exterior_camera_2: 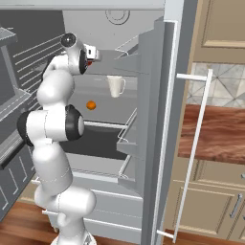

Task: Pick the apple and tangerine from the fridge and place them on the plate next to the blender to make a fruit smoothie.

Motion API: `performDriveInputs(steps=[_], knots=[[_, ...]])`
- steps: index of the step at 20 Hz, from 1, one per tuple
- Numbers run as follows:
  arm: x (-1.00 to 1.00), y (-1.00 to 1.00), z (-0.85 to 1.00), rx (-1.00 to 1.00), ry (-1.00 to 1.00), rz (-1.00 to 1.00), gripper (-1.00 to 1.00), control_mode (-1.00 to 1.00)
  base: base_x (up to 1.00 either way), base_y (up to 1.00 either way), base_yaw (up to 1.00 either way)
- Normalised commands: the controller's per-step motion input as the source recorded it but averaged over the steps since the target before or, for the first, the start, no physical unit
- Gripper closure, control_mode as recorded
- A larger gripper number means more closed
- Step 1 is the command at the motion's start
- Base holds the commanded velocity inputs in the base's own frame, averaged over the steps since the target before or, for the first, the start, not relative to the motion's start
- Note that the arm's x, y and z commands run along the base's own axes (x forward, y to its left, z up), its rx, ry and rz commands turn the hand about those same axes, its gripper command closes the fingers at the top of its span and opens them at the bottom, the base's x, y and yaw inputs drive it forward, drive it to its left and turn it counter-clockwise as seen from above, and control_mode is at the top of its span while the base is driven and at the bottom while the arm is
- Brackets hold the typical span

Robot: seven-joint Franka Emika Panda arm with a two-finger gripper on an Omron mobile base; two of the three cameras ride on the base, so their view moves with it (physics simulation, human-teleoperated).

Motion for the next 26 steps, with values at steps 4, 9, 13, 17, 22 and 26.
performDriveInputs(steps=[4, 9, 13, 17, 22, 26], knots=[[0.0, 0.0, -0.31, 0.0, -0.06, 0.0, 1.0, -1.0, 0.0, 0.0, 0.0], [-0.25, 0.0, -0.02, 0.0, -0.06, 0.0, 1.0, -1.0, 0.0, 0.0, 0.0], [-0.93, 0.0, 0.08, 0.0, -0.29, 0.0, 1.0, -1.0, 0.0, 0.0, 0.0], [-1.0, -0.01, 0.56, 0.04, -0.25, 0.06, 1.0, -1.0, 0.0, 0.0, 0.0], [-1.0, -0.13, 0.61, 0.07, -0.01, 0.01, 1.0, -1.0, 0.0, 0.0, 0.0], [-1.0, -0.37, 0.12, 0.01, 0.09, 0.0, 1.0, -1.0, 0.0, 0.0, 0.0]])
